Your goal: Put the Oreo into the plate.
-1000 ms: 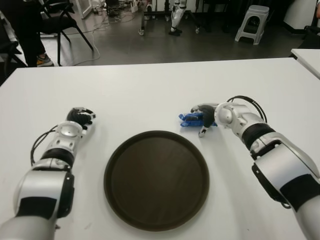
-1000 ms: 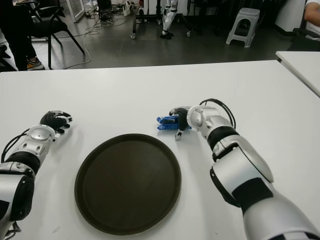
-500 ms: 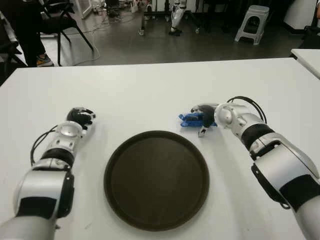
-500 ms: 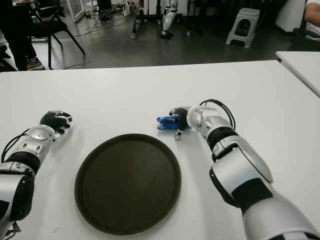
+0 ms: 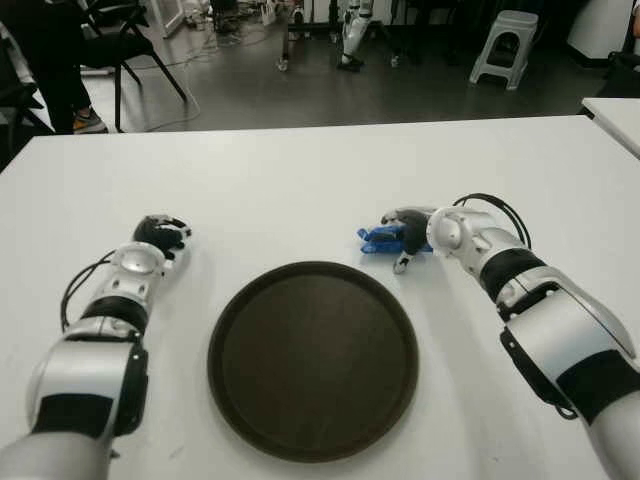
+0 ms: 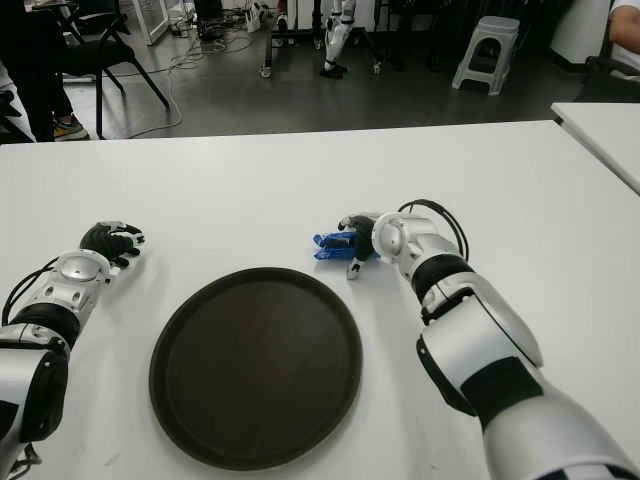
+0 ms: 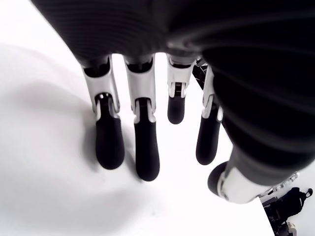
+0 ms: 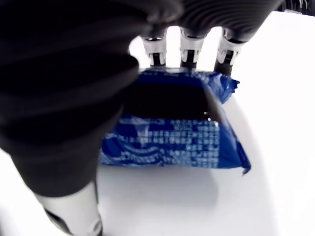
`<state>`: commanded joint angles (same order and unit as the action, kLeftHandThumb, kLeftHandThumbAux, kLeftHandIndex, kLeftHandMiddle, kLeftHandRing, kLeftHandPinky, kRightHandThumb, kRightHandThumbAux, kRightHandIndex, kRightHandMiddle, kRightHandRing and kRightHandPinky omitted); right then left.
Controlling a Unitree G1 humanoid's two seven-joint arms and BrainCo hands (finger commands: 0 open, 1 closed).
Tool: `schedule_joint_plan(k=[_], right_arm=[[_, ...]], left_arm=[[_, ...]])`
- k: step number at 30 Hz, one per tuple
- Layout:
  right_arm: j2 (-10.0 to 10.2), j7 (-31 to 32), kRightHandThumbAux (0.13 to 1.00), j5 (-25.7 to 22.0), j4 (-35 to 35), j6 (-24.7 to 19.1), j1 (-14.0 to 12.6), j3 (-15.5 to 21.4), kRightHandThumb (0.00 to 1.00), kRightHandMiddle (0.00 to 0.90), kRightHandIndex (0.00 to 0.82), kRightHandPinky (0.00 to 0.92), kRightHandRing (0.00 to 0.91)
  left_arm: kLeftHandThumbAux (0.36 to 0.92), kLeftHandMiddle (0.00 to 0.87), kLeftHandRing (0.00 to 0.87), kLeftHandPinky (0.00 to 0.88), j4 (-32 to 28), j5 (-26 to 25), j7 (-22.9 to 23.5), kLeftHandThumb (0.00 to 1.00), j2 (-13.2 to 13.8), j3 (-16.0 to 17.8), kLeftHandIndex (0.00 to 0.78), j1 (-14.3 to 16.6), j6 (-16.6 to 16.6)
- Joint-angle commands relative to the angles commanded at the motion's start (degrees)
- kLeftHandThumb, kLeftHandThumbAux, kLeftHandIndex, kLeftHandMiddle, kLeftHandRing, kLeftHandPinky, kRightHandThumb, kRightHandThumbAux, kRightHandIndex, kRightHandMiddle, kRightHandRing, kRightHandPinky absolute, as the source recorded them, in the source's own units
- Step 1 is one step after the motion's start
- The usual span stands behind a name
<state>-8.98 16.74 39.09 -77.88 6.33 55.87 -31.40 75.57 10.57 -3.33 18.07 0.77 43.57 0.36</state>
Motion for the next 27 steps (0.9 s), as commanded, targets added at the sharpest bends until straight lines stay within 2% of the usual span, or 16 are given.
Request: schedule_joint_plan(k=[7, 27], right_arm=[[0.3, 0.2, 0.853, -1.1, 0.1, -0.9, 0.0, 1.6, 0.0, 0.014, 0.034, 0.0, 0.0], [0.0, -0.6, 0.887, -0.9, 0.0, -0.4, -0.3, 1.1, 0.0, 0.044, 0.053, 0.008, 0.031]], left_arm=[[0.728, 0.147, 0.176, 0.202, 0.0, -0.1, 0.2, 0.674, 0.0, 0.1, 0.397, 0.1, 0.2], [0.727, 0.177, 0.207, 0.213, 0.0, -0.2, -0.6, 0.673, -0.2, 0.2, 0.398, 0.2, 0.6]])
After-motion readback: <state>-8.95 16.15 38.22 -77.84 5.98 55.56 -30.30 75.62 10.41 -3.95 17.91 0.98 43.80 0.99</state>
